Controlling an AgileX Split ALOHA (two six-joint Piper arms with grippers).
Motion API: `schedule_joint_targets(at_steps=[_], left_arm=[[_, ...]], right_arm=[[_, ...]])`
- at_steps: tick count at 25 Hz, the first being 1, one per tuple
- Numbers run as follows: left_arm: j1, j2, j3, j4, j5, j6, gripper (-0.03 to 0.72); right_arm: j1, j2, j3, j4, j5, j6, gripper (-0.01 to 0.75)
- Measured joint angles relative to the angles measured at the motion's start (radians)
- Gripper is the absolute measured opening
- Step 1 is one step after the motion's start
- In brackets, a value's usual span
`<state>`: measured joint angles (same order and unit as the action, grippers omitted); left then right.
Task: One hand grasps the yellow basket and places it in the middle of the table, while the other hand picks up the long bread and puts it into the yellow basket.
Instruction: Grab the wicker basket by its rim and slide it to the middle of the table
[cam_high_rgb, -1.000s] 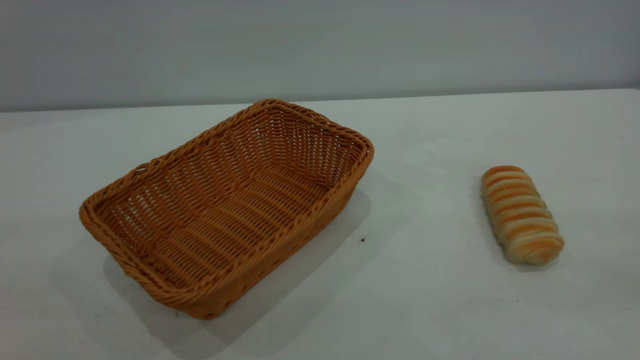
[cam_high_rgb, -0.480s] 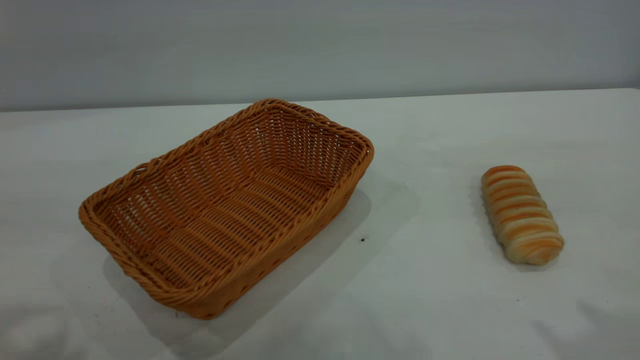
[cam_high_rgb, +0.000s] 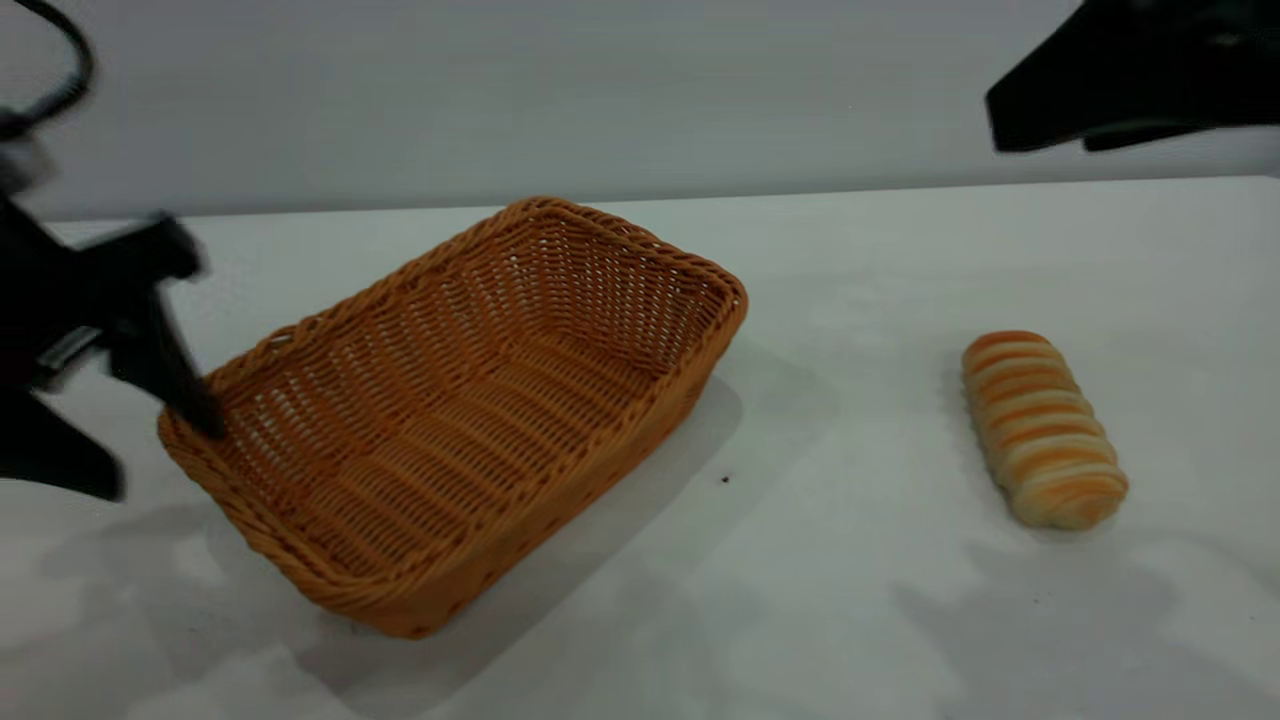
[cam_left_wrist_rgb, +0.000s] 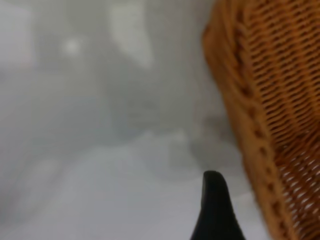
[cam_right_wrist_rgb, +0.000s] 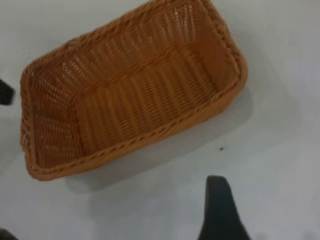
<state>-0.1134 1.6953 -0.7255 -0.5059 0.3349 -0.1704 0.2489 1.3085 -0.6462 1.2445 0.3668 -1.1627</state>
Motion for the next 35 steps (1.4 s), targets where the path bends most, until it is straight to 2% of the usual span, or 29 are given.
schedule_joint_targets(at_steps=[5,13,15,18,23,24,29,35], left_arm=[[-0.059,0.08,-0.001,-0.08,-0.053,-0.001,0.559],[-0.061,0.183,-0.005,-0.184,-0.159,-0.022,0.548],[-0.061,0.216,-0.009,-0.223,-0.192,-0.024,0.517],[-0.061,0.252,-0.011,-0.265,-0.219,-0.025,0.42],[-0.061,0.265,-0.012,-0.289,-0.23,-0.03,0.123],[-0.061,0.265,-0.012,-0.294,-0.234,-0.035,0.1],[-0.06,0.247,-0.053,-0.272,-0.207,0.061,0.101],[-0.06,0.218,-0.247,-0.199,-0.03,0.325,0.101]], right_arm=[[0.0,0.007,-0.002,0.009,-0.023,-0.026,0.537],[0.0,0.007,-0.003,0.011,-0.039,-0.042,0.537],[0.0,0.007,-0.003,0.011,-0.04,-0.052,0.537],[0.0,0.007,-0.003,0.011,-0.04,-0.058,0.537],[0.0,0.007,-0.003,0.012,-0.054,-0.051,0.537],[0.0,0.007,-0.003,0.012,-0.062,-0.043,0.537],[-0.059,0.037,-0.003,0.013,-0.06,-0.02,0.537],[-0.185,0.156,-0.004,0.013,-0.054,-0.021,0.537]])
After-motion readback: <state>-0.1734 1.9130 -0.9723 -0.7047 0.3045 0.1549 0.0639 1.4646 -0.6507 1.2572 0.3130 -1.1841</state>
